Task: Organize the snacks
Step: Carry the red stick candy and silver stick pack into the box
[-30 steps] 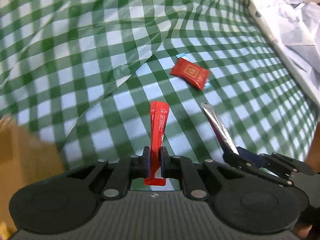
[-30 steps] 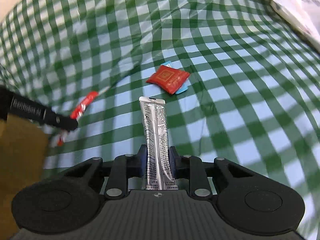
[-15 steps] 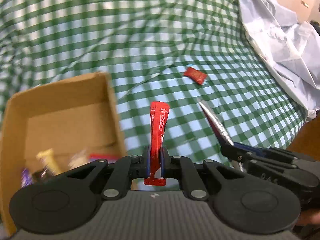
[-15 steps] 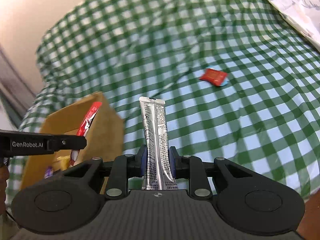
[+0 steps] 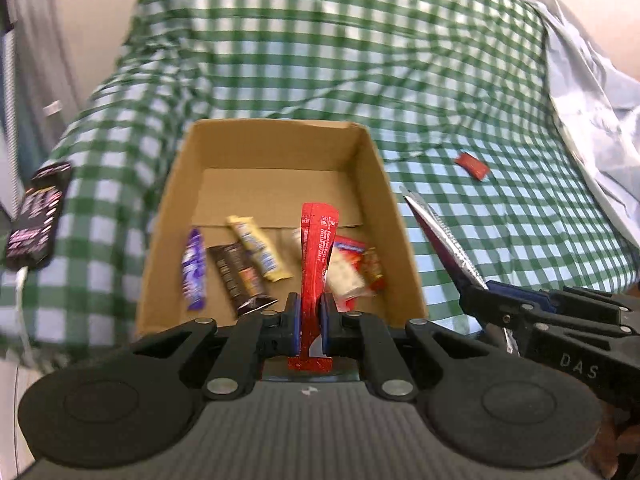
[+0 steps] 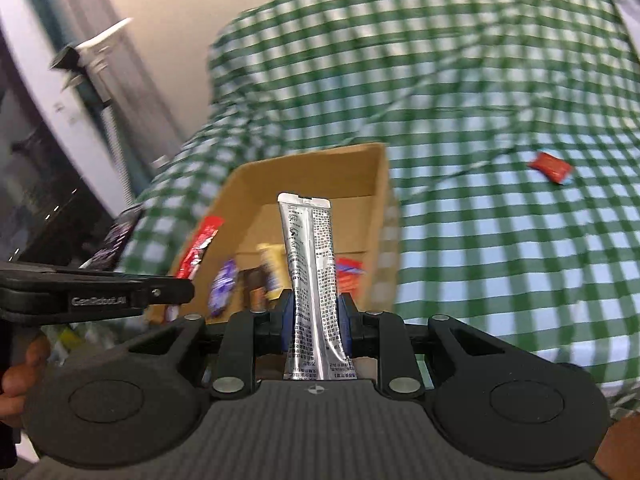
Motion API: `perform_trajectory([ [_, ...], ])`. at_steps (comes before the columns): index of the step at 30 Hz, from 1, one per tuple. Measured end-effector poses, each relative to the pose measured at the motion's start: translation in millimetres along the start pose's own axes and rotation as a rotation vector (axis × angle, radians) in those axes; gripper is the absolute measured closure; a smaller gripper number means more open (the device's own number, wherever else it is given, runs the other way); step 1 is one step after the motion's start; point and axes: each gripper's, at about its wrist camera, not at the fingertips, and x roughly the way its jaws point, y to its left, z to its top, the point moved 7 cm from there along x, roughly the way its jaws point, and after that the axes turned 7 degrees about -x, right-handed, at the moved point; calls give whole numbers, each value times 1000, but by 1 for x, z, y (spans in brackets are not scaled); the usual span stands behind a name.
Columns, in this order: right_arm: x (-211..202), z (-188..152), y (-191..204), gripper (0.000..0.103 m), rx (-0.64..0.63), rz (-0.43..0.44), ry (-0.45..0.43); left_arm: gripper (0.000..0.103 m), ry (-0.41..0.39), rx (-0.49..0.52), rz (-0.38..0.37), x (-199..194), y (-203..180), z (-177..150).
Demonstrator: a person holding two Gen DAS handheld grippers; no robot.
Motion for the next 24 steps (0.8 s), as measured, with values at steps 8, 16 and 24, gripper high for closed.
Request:
perform_trajectory([
  [8,-6,-4,59,79,-108,48,11,93,-33,-85,22,-27,47,-19],
  [16,-9,-6,80,79,-160,42,18,93,-44,-112,27,-31,60,-21],
  [24,1,-6,79,79,-158,35,36,93,-37,-128,29,-24,63,-16],
])
